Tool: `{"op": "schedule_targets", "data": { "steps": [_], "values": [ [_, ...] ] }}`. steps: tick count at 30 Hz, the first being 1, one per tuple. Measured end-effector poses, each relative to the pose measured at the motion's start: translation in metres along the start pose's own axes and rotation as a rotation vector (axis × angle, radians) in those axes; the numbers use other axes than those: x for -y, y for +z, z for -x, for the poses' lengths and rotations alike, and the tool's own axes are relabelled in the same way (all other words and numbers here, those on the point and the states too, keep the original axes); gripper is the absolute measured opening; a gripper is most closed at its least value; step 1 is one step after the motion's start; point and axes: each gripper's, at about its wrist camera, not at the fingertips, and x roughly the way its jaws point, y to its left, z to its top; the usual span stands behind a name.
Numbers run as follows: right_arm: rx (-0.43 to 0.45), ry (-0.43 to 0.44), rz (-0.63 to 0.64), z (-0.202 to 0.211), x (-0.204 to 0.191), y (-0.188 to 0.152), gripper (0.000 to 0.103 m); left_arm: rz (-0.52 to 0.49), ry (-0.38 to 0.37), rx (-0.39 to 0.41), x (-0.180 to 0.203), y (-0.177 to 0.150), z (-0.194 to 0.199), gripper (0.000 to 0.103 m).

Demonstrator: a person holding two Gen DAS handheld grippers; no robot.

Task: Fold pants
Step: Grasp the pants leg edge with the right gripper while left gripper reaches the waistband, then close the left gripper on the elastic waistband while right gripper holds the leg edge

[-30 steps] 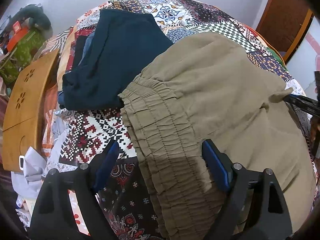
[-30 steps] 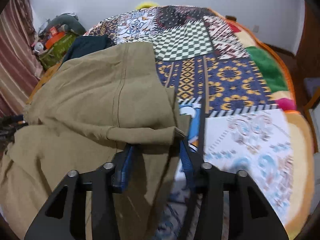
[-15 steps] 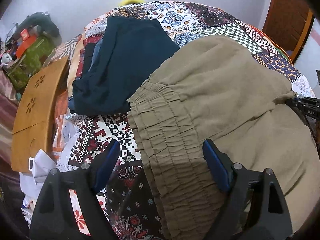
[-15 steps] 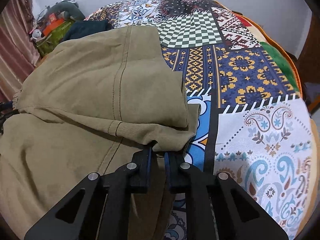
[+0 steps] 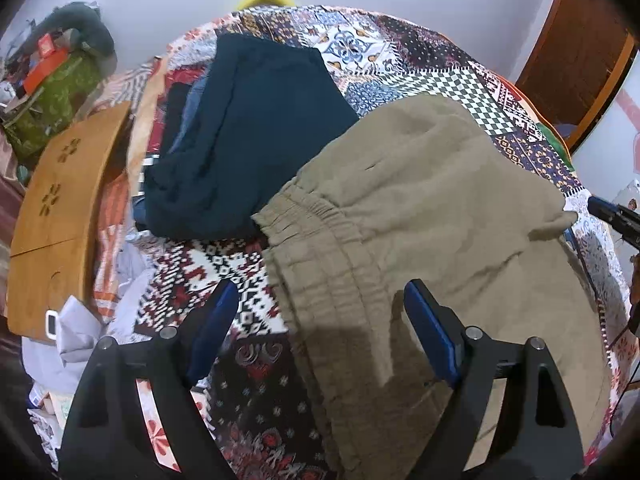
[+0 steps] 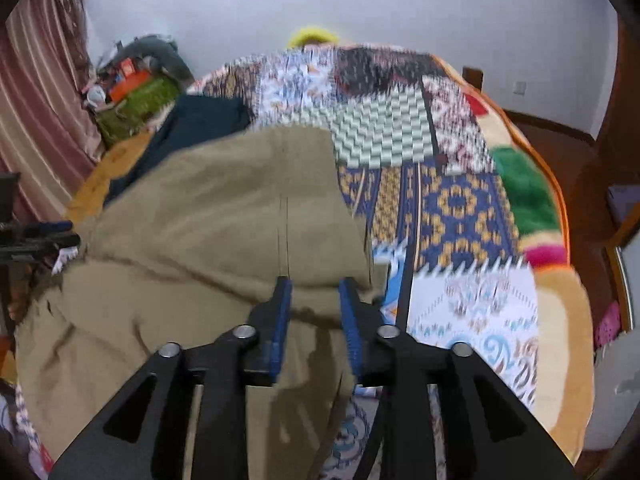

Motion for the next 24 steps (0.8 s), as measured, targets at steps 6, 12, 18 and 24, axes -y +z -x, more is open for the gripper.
{"op": "schedule_targets", "data": {
  "steps": [6,12,18,24],
  "values": [
    [-0.048,-0.024,-0.036,-0.04,0.014,0.02,0.052,0.003,-0.026,-0.061,0.002,0.012,-0.026,0.085],
    [-0.176,0.093,-0.149,-0.088,0.031,0.007,0.038,0.022,-0.098,-0.074,0.0,0.013,-0.035,0.081],
    [-0.136,0.032,-0.03,-0.083,0.013,-0.001,0.012,0.048,-0.106,-0.074,0.0,0.013,-0.036,0.063],
    [-0.048,-0.041,0.057,-0.056,0.01,0.002,0.01,-0.074,-0.015,-0.034,0.024,0.014,-0.025,0.047]
  ]
}}
